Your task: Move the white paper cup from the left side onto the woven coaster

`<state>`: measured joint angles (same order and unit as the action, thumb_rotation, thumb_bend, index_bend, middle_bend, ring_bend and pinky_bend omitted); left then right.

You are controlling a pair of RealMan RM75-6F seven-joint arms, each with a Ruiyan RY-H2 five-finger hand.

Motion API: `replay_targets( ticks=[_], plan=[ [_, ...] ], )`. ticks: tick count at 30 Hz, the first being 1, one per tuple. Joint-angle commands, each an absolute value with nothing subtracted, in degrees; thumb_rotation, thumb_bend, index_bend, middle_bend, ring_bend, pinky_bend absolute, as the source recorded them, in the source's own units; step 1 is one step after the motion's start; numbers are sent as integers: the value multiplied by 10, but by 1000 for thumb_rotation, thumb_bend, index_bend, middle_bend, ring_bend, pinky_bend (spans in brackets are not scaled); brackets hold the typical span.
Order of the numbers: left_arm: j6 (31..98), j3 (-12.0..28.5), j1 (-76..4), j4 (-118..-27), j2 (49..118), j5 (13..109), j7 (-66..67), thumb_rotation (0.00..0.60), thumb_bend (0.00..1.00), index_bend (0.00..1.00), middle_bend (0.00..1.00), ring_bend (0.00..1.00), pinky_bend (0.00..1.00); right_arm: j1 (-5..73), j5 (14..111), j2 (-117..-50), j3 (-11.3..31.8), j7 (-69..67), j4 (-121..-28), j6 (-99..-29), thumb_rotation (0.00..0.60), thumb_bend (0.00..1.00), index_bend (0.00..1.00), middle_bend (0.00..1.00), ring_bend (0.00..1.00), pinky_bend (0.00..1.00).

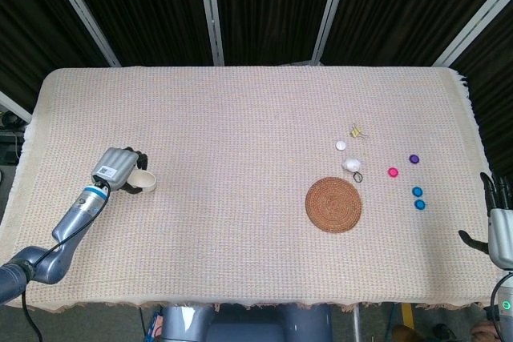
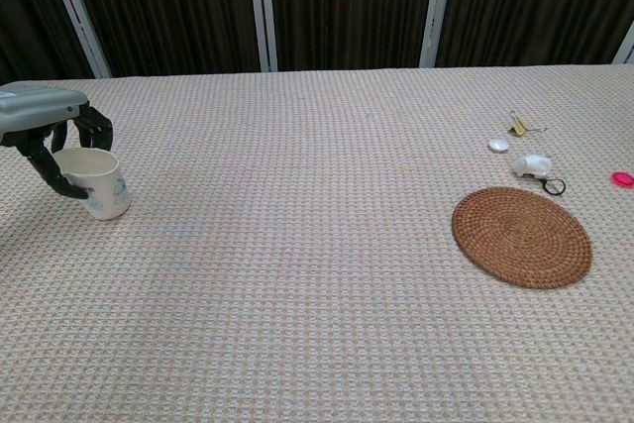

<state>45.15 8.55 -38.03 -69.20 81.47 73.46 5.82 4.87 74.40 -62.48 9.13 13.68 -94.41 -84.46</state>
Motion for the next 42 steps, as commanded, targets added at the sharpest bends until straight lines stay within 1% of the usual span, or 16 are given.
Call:
replay_targets(
  ticks=[1, 4, 7, 9, 12, 17, 24, 27, 28, 30, 31, 32, 34, 35, 38, 42],
  plan=[
    [468, 89, -380, -726, 800, 743, 53, 600, 131, 521, 464, 368, 498, 49, 743, -624, 92, 135, -945, -844, 600, 0, 0, 0, 0, 0],
    [491, 99, -383, -792, 777, 761, 44, 600, 116, 515, 461, 368, 498, 49, 741, -623, 92, 133, -944, -842, 600, 0, 0, 0, 0, 0],
    [501, 110, -399, -851, 770, 773, 63, 600, 108, 512, 455, 367, 497, 50, 736, -623, 93, 132, -943, -838, 600, 0, 0, 0, 0, 0],
    [495, 115, -415, -878, 775, 773, 89, 600, 105, 511, 454, 367, 497, 50, 733, -623, 93, 132, -943, -837, 600, 0, 0, 0, 0, 0],
    [467, 126, -451, -910, 804, 749, 143, 600, 105, 511, 454, 367, 497, 50, 728, -622, 96, 131, -941, -838, 600, 0, 0, 0, 0, 0],
    [437, 137, -515, -901, 883, 666, 259, 600, 105, 512, 454, 367, 497, 50, 716, -617, 102, 123, -937, -836, 600, 0, 0, 0, 0, 0],
    [445, 128, -561, -862, 956, 581, 361, 600, 106, 511, 453, 367, 495, 49, 706, -613, 105, 115, -931, -831, 600, 0, 0, 0, 0, 0],
    [457, 121, -573, -846, 979, 552, 388, 600, 86, 498, 403, 342, 473, 47, 703, -611, 104, 111, -929, -830, 600, 0, 0, 0, 0, 0],
    [461, 119, -575, -843, 984, 546, 393, 600, 69, 478, 349, 305, 453, 46, 703, -610, 104, 110, -929, -831, 600, 0, 0, 0, 0, 0],
    [470, 115, -578, -838, 990, 541, 403, 600, 40, 384, 208, 195, 377, 45, 703, -609, 104, 109, -930, -833, 600, 0, 0, 0, 0, 0],
    [474, 113, -579, -837, 992, 540, 407, 600, 22, 285, 115, 112, 307, 45, 703, -609, 104, 109, -930, -833, 600, 0, 0, 0, 0, 0],
    [480, 110, -580, -836, 995, 539, 412, 600, 9, 168, 45, 47, 235, 45, 704, -609, 104, 109, -931, -834, 600, 0, 0, 0, 0, 0],
    [488, 106, -580, -844, 993, 531, 420, 600, 0, 33, 0, 1, 146, 45, 706, -609, 103, 110, -932, -836, 600, 0, 0, 0, 0, 0],
    [493, 105, -579, -852, 989, 527, 422, 600, 0, 3, 0, 0, 114, 45, 706, -609, 103, 110, -933, -836, 600, 0, 0, 0, 0, 0],
    [522, 104, -570, -890, 963, 537, 427, 600, 0, 0, 0, 0, 64, 45, 707, -608, 101, 109, -934, -834, 600, 0, 0, 0, 0, 0],
    [605, 97, -527, -965, 900, 593, 411, 600, 0, 0, 0, 0, 12, 46, 713, -604, 99, 102, -935, -829, 600, 0, 0, 0, 0, 0]
  ],
)
